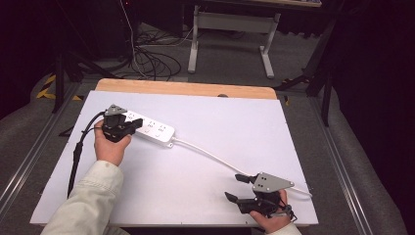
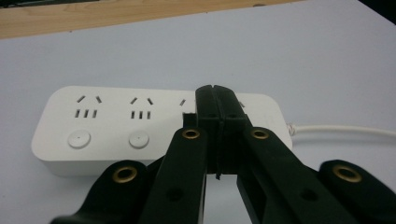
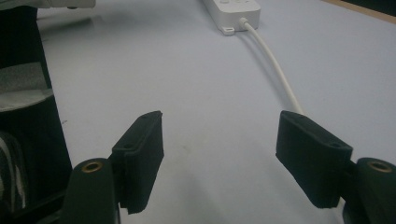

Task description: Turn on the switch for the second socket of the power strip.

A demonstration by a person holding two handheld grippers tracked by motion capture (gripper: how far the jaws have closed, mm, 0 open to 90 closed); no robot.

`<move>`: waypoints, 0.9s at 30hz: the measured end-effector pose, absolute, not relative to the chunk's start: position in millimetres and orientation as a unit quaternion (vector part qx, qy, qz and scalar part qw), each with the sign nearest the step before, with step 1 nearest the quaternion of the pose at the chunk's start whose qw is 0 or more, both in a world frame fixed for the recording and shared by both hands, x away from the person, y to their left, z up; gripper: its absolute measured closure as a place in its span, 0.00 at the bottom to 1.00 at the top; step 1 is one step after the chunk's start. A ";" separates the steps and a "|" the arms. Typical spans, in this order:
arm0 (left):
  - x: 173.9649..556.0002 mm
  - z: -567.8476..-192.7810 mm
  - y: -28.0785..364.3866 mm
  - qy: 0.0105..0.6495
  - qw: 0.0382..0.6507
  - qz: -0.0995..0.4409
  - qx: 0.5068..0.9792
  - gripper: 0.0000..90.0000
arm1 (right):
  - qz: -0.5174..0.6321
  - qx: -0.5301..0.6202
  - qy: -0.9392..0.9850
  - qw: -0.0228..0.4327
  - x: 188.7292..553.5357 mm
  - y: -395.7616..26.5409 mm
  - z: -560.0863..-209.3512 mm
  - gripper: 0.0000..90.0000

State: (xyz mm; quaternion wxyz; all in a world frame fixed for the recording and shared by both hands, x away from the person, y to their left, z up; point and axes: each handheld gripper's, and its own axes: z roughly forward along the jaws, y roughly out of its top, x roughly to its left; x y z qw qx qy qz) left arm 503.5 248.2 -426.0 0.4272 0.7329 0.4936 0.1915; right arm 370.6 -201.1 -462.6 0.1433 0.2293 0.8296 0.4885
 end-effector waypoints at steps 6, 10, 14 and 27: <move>502.1 -423.6 246.9 0.491 0.429 0.188 0.734 1.00 | 0.487 0.229 0.830 0.143 371.5 -200.2 -463.1 0.36; 498.5 -420.2 247.4 0.495 0.429 0.198 0.729 0.90 | 0.488 0.229 0.830 0.144 371.3 -200.7 -462.9 0.36; 491.8 -413.9 249.4 0.486 0.440 0.199 0.728 0.76 | 0.488 0.229 0.830 0.145 371.0 -201.2 -462.7 0.36; 453.8 -389.8 253.3 0.413 0.479 0.194 0.750 0.36 | 0.488 0.230 0.829 0.145 370.4 -200.3 -462.6 0.36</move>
